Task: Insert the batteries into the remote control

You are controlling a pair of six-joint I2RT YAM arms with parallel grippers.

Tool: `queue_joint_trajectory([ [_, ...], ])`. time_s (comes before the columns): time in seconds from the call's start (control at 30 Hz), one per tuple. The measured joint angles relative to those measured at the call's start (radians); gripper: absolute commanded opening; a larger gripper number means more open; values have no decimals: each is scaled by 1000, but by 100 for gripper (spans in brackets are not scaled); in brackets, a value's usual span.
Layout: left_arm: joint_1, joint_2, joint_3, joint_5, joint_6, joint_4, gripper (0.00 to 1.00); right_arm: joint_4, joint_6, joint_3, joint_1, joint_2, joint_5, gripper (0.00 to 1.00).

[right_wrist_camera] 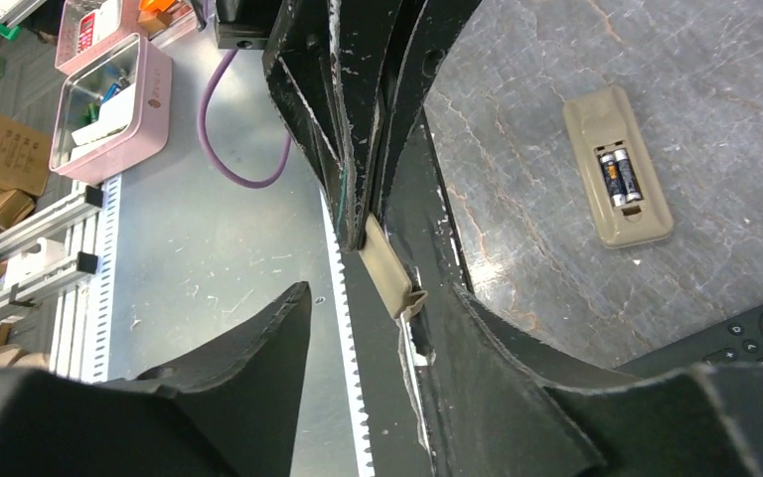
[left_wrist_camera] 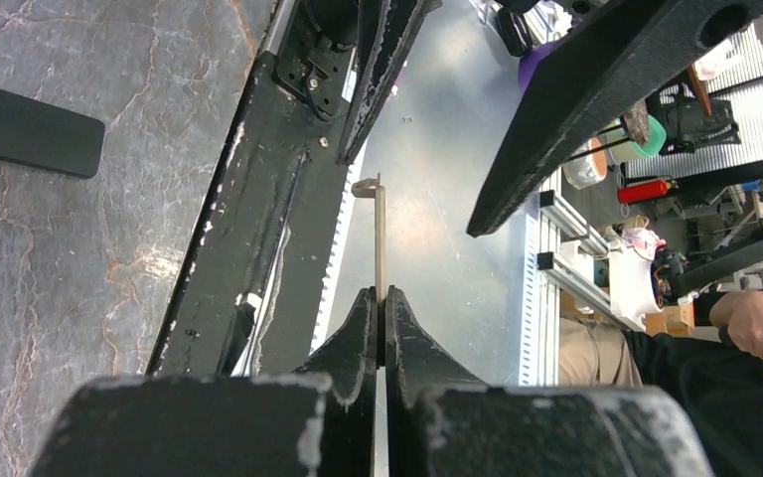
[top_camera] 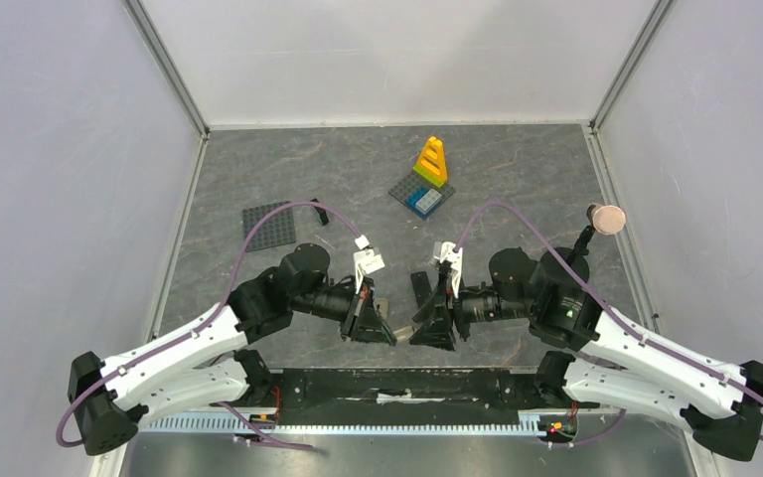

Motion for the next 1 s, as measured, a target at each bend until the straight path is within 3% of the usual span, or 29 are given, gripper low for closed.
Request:
queue_joint_trajectory([
  [0.27, 0, -3, 0, 3, 18, -10, 2, 16, 4, -22, 0, 29, -20, 41],
  [0.53, 0, -22, 0, 2, 21, -11, 2, 44, 23, -53, 0, 48, -29, 23],
  [0.6, 0, -25, 0, 2, 21, -12, 2, 53, 32, -55, 0, 48, -36, 25],
  [0.7, 0, -29, 0, 2, 23, -15, 2, 69, 48, -63, 0, 48, -42, 39],
  [0.77, 0, -29, 0, 2, 24, -14, 2, 88, 60, -69, 0, 48, -43, 43],
  [1.0, 0, -33, 0, 3, 24, -14, 2, 154, 93, -92, 0, 43, -47, 37],
])
